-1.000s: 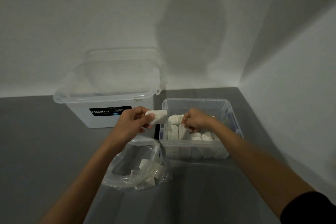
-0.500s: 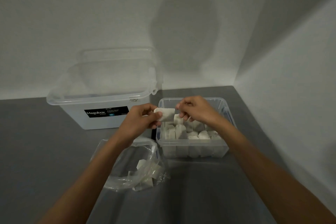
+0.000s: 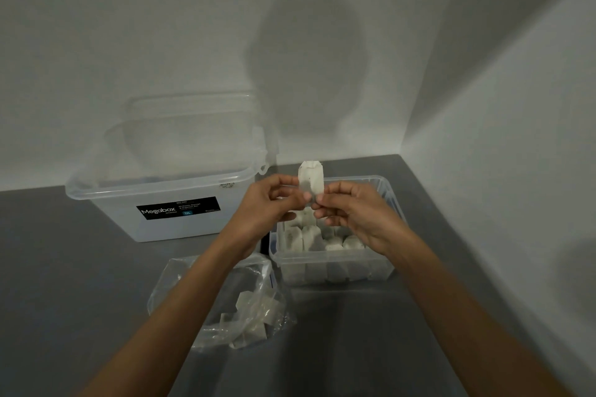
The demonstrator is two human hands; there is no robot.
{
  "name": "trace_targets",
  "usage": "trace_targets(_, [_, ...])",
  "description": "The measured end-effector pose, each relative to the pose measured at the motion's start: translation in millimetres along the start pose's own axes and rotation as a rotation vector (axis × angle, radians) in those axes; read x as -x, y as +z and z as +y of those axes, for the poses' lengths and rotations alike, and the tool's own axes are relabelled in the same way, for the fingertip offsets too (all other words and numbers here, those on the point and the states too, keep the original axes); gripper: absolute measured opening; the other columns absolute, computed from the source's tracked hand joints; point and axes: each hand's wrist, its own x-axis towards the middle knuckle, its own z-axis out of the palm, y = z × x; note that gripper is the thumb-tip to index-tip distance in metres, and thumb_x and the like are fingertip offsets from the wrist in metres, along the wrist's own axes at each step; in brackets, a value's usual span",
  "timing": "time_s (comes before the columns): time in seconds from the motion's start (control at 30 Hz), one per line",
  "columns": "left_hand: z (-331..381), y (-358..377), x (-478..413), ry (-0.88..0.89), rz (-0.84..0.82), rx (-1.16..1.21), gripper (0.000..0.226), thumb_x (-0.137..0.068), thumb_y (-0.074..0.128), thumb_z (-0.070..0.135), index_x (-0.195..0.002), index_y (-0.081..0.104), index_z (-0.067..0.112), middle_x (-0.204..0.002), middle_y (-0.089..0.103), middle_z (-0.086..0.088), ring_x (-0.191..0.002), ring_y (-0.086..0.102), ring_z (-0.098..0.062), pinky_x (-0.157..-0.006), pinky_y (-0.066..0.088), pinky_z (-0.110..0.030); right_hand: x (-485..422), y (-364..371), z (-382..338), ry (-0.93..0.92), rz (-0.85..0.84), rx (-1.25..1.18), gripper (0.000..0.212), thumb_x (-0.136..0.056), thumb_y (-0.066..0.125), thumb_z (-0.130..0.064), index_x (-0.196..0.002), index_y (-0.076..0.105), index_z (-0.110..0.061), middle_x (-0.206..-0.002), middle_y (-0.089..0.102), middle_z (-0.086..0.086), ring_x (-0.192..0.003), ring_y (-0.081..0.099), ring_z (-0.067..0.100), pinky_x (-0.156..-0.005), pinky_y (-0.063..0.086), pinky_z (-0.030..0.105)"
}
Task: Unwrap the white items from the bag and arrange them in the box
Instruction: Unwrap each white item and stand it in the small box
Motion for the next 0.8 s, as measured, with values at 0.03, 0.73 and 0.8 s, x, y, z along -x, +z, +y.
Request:
trace_targets(0.03, [-1, 2, 0, 0.000, -0.006, -0.006, 0.032, -0.081, 0.072, 0.020, -0.110, 0.063, 0.013, -0.095, 0.072, -0.008, -0.083, 0.070, -0.012, -0.074, 0.056, -0.023, 1, 0, 1, -0.003, -0.006, -0.007, 0.010, -0.087, 0.064, -0.003, -0.097, 0.066, -0.002, -0.082, 0.072, 0.009, -0.071, 0.069, 0.015, -0.064, 0.055, 0.022])
trace_targets(0.73, [-18, 1, -6, 0.104, -0.016, -0.279, 0.027, -0.077, 0.077, 0.022, -0.102, 0.068, 0.019, -0.091, 0.071, -0.004, -0.085, 0.068, -0.022, -0.080, 0.057, -0.032, -13, -17, -30, -0.339, 0.032, 0.689, 0.006, -0.087, 0.067, -0.014, -0.090, 0.072, -0.014, -0.074, 0.066, -0.009, -0.066, 0.058, -0.001, -0.060, 0.046, 0.011])
trace_targets(0.8, [-24, -2, -6, 0.097, 0.020, -0.345, 0.023, -0.079, 0.075, 0.025, -0.101, 0.068, 0.021, -0.092, 0.069, 0.004, -0.086, 0.067, -0.016, -0.082, 0.056, -0.030, -16, -23, -28, -0.292, 0.000, 0.795, 0.006, -0.088, 0.066, -0.014, -0.090, 0.071, -0.014, -0.073, 0.065, -0.006, -0.069, 0.059, 0.008, -0.068, 0.052, 0.023])
